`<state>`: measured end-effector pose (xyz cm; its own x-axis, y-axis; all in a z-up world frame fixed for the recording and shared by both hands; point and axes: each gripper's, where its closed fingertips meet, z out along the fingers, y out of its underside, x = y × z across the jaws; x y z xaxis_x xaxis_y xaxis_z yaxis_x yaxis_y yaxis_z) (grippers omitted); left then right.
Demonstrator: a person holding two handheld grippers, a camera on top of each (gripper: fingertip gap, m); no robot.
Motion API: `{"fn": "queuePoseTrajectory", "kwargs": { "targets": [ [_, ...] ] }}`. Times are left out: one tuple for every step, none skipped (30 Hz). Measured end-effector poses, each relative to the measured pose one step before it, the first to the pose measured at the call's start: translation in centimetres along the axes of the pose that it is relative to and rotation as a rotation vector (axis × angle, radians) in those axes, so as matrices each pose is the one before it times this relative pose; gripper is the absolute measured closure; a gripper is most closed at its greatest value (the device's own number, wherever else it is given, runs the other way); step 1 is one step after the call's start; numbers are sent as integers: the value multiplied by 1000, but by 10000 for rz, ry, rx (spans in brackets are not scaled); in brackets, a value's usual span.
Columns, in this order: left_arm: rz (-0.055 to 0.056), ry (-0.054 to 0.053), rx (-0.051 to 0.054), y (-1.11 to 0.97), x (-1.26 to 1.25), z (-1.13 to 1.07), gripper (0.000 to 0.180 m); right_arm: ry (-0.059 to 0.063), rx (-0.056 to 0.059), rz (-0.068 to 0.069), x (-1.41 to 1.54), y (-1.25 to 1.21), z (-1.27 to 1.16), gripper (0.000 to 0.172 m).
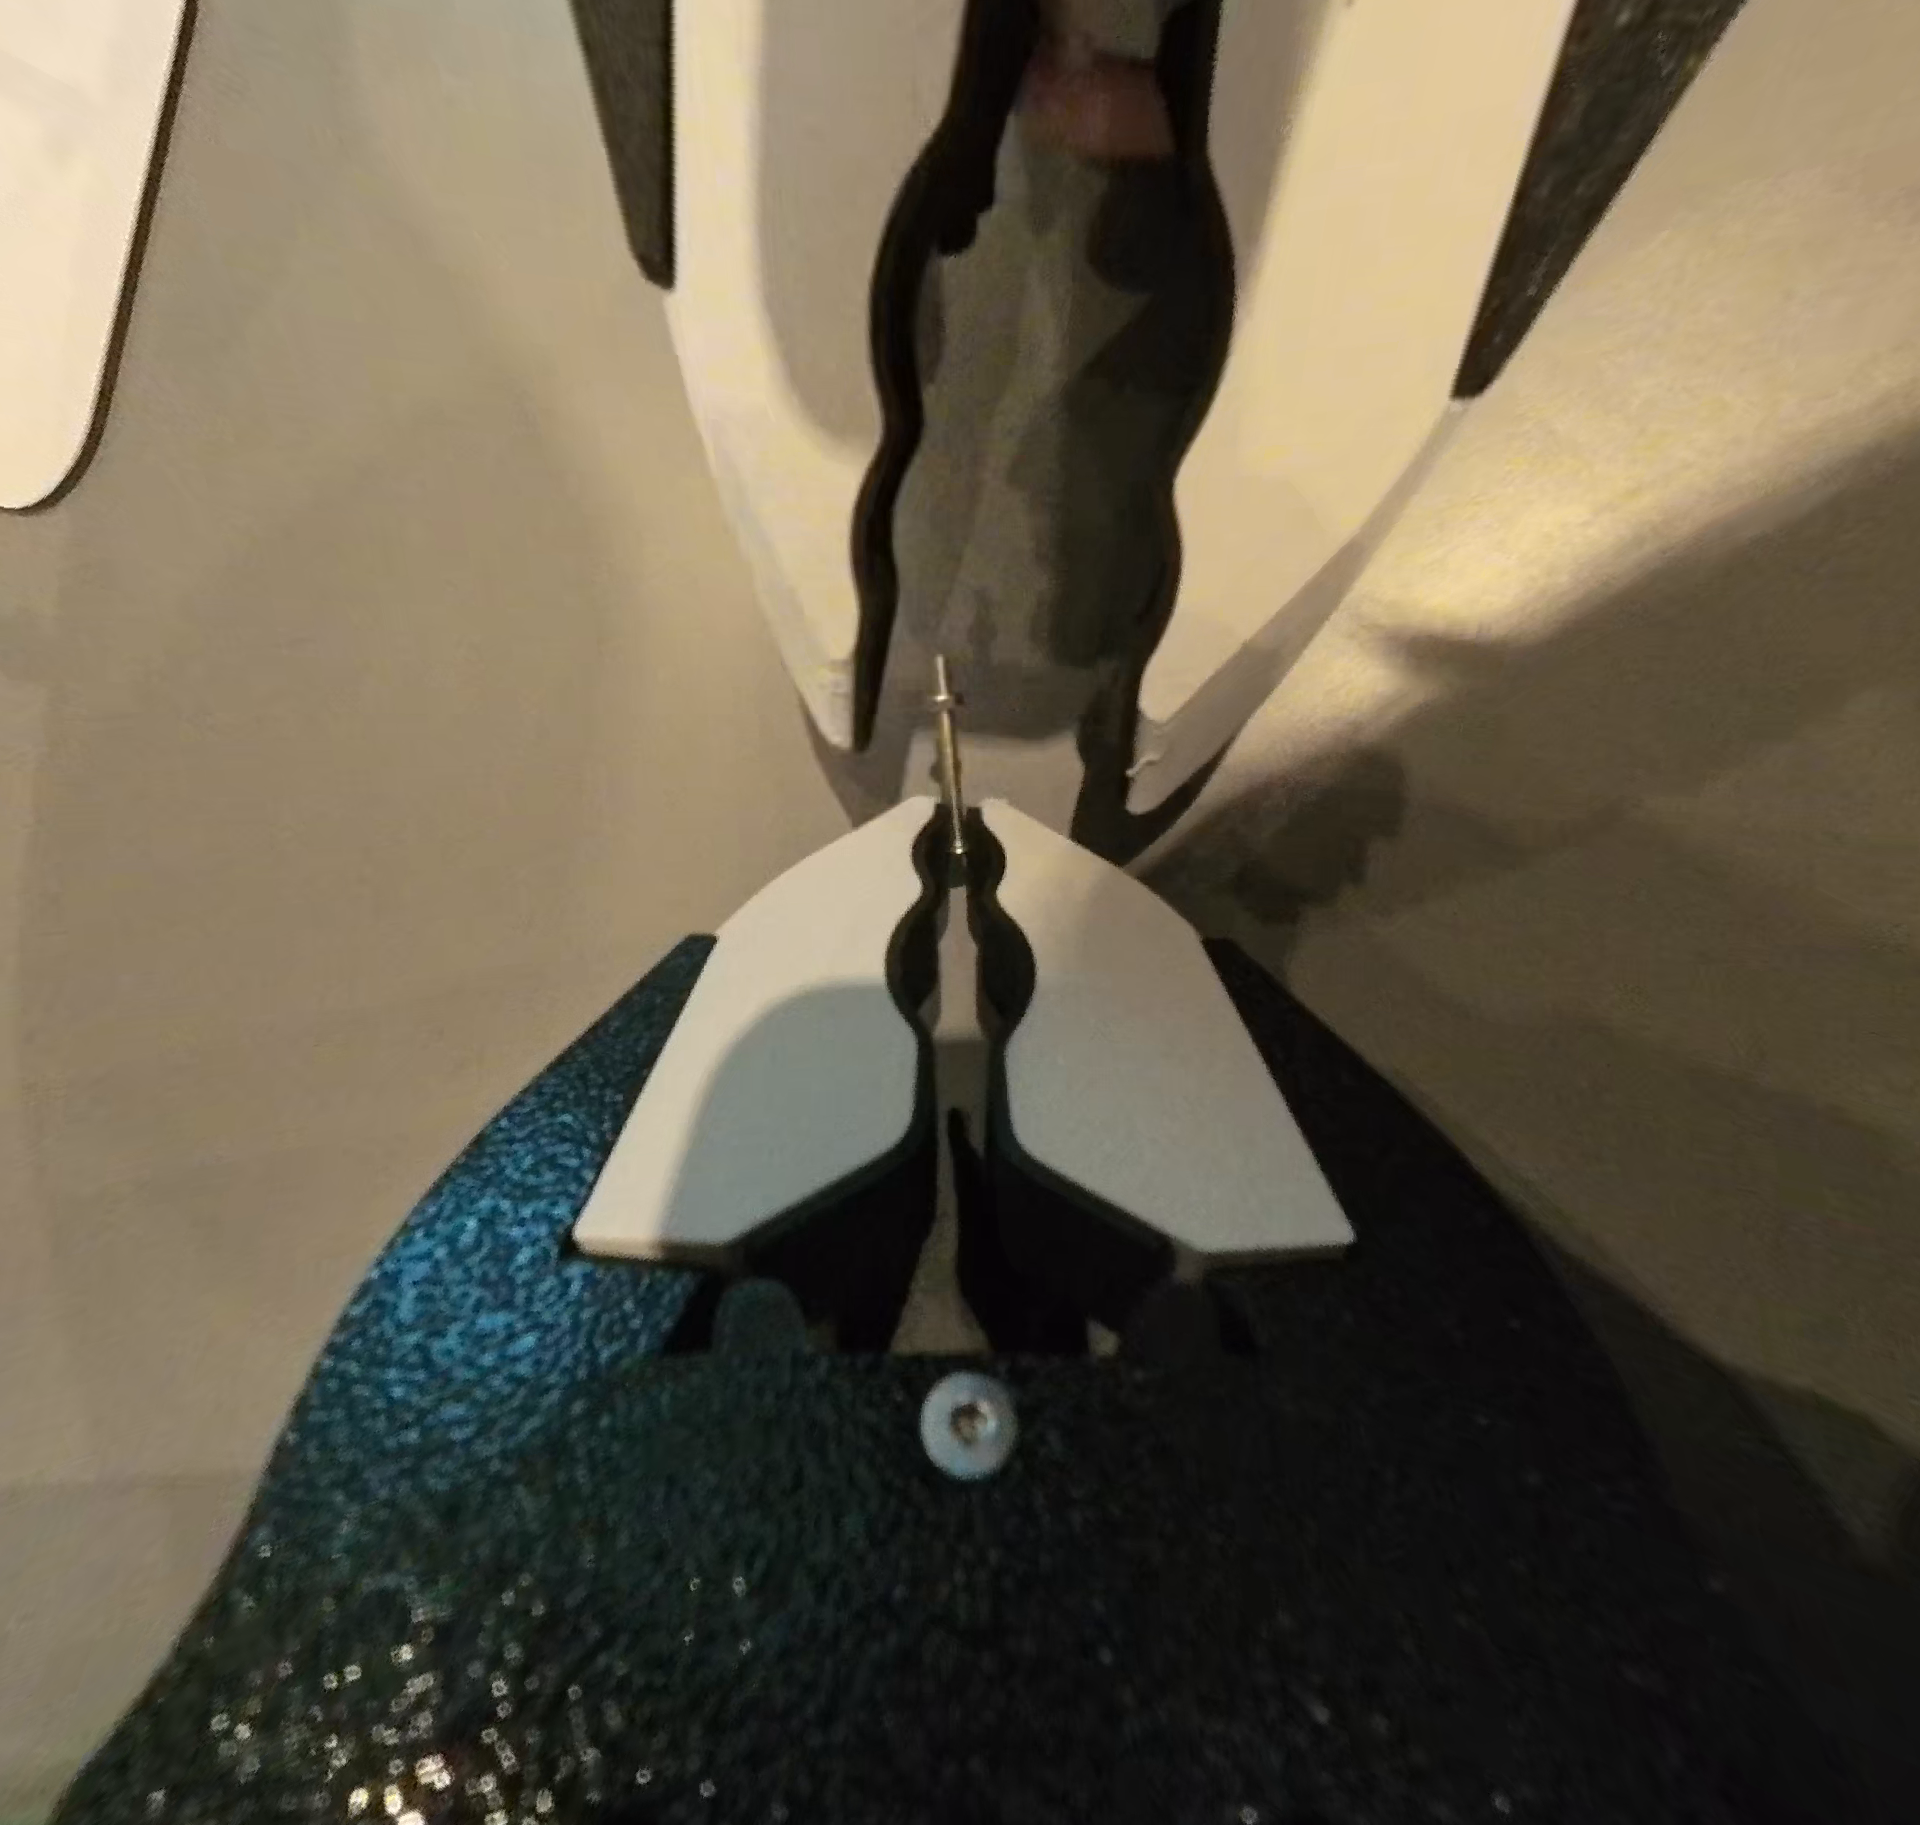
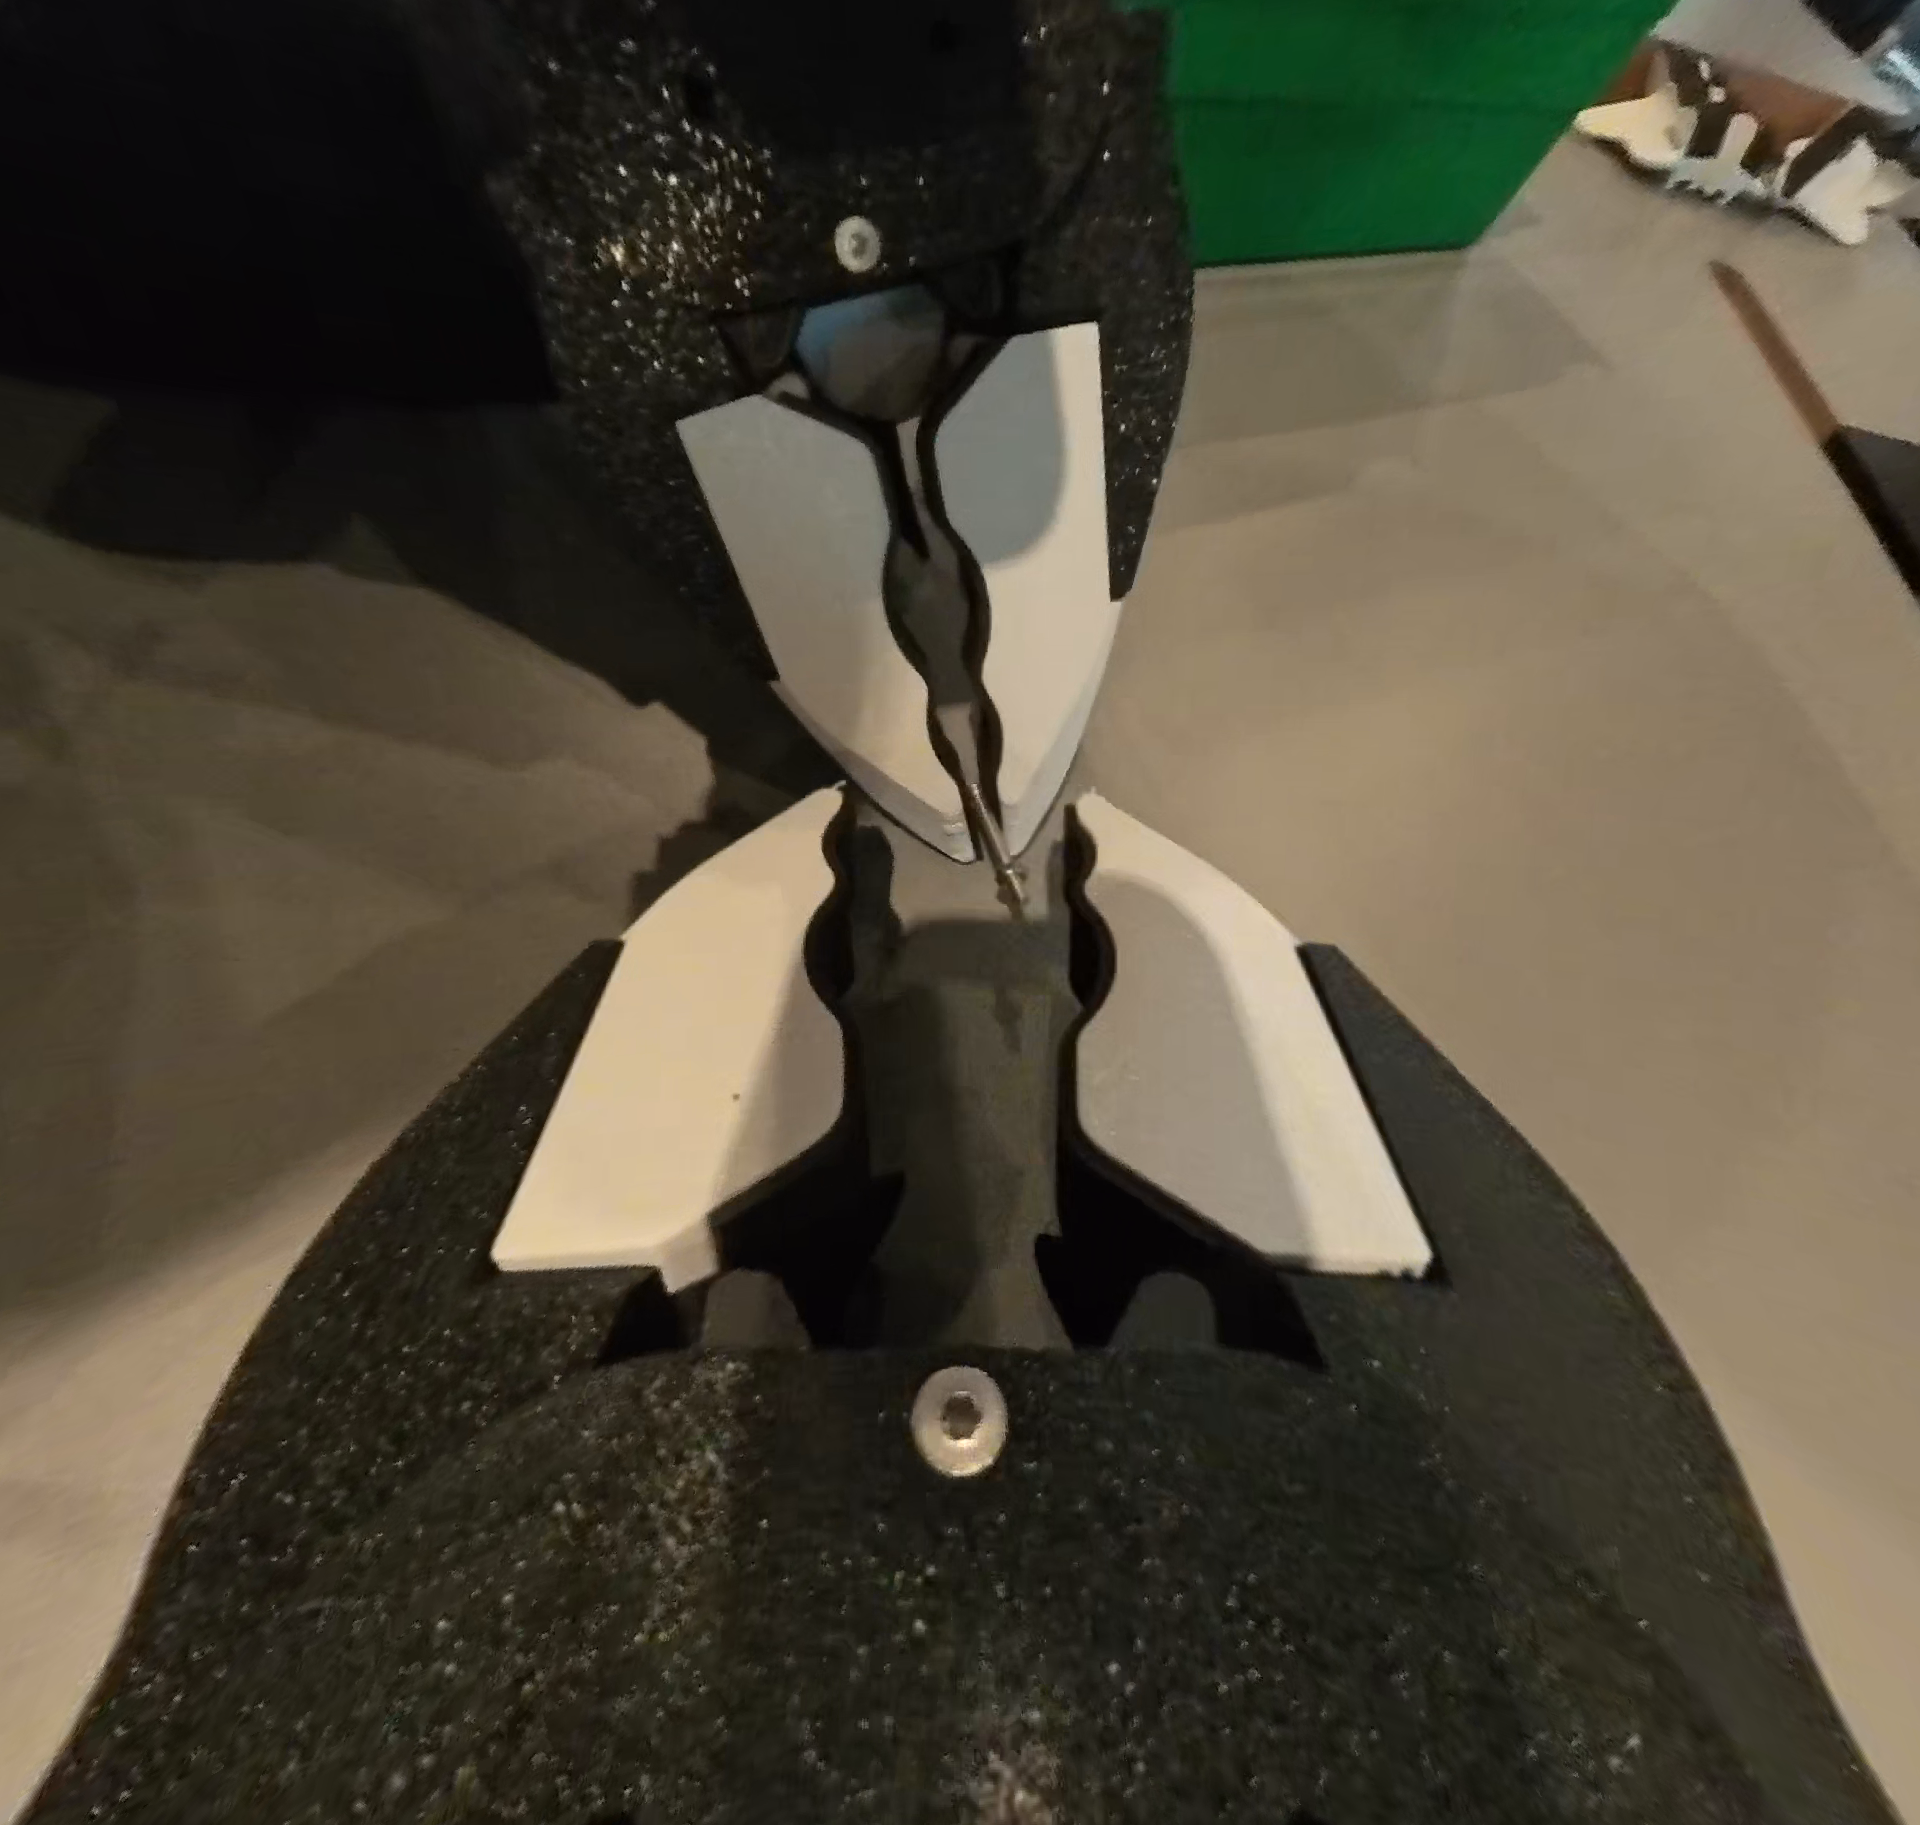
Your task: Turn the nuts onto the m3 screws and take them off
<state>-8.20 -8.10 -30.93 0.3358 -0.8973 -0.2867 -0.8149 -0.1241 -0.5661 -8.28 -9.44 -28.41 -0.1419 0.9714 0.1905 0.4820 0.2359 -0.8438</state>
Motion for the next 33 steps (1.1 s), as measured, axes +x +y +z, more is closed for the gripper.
{"fn": "queuePoseTrajectory", "kwargs": {
  "targets": [
    [-16,7,4,2,9,2,178,-36,-160,-66,-110,183,143,133],
    [-19,8,4,9,0,2,178,-31,-160,-105,-134,176,141,134],
    [-15,7,2,-3,-5,-3,178,-21,-139,-99,-118,153,125,135],
    [-12,6,3,-5,7,6,178,-9,-104,-77,-83,122,98,136],
    [-15,6,5,1,5,3,178,13,-47,-39,-33,49,45,136],
    [-10,4,3,4,9,-3,178,-15,28,0,-22,-31,-25,136],
    [-6,1,-3,2,-4,2,178,-61,77,21,-50,-82,-63,139],
    [-7,1,-6,5,13,8,178,-95,107,19,-95,-121,-101,142],
    [-14,4,-1,3,0,-9,178,-78,99,9,-91,-101,-96,145],
    [-20,8,5,-1,3,7,178,-147,87,-22,-199,-95,-89,149],
    [-16,7,8,5,5,0,178,-81,91,-8,-104,-101,-78,153],
    [-8,3,4,1,-3,2,178,132,88,70,211,-101,-81,151],
    [0,-1,-1,-5,11,0,178,271,112,116,441,-123,-91,145],
    [8,-7,-5,6,1,4,178,197,86,119,360,-101,-64,139],
    [15,-9,-6,-6,2,-3,178,84,-25,136,214,54,6,133],
    [15,-7,-5,7,4,1,178,-20,-130,100,61,164,98,131],
    [14,-7,-4,-3,9,6,178,-71,-210,24,-68,252,154,130],
    [16,-7,-3,-2,1,-6,178,-35,-209,-47,-81,246,172,131],
    [14,-7,-2,3,6,3,178,-33,-173,-101,-129,186,161,132],
    [11,-6,-2,-3,6,-5,178,-59,-138,-112,-171,155,131,134],
    [7,-3,0,1,0,-4,178,-60,-83,-92,-158,81,71,136],
    [2,-1,2,-2,-3,1,178,20,5,-41,-18,-6,-5,136],
    [-2,-1,4,-12,12,3,178,-39,86,-1,-49,-92,-72,138],
    [-10,2,7,-8,-6,-3,178,-62,114,32,-43,-124,-111,141],
    [-7,2,4,-5,8,3,178,-44,86,38,-14,-85,-81,142],
    [3,-1,2,-8,-6,-6,178,-37,55,11,-30,-68,-49,143],
    [0,0,-1,8,12,3,178,-39,44,-19,-64,-50,-43,145],
    [-8,6,0,7,1,0,178,-8,36,-24,-30,-40,-34,146],
    [-4,2,11,-20,3,0,178,-15,21,-8,-29,-17,-24,146],
    [9,-2,1,0,1,-3,178,-55,30,6,-60,-30,-25,146],
    [-2,5,-8,24,7,-2,178,-183,78,-12,-230,-93,-72,154],
    [-23,15,-4,9,5,5,178,-52,80,18,-53,-98,-77,157],
    [-17,11,15,-3,-5,-3,178,96,64,42,143,-66,-63,156]
  ]
}}
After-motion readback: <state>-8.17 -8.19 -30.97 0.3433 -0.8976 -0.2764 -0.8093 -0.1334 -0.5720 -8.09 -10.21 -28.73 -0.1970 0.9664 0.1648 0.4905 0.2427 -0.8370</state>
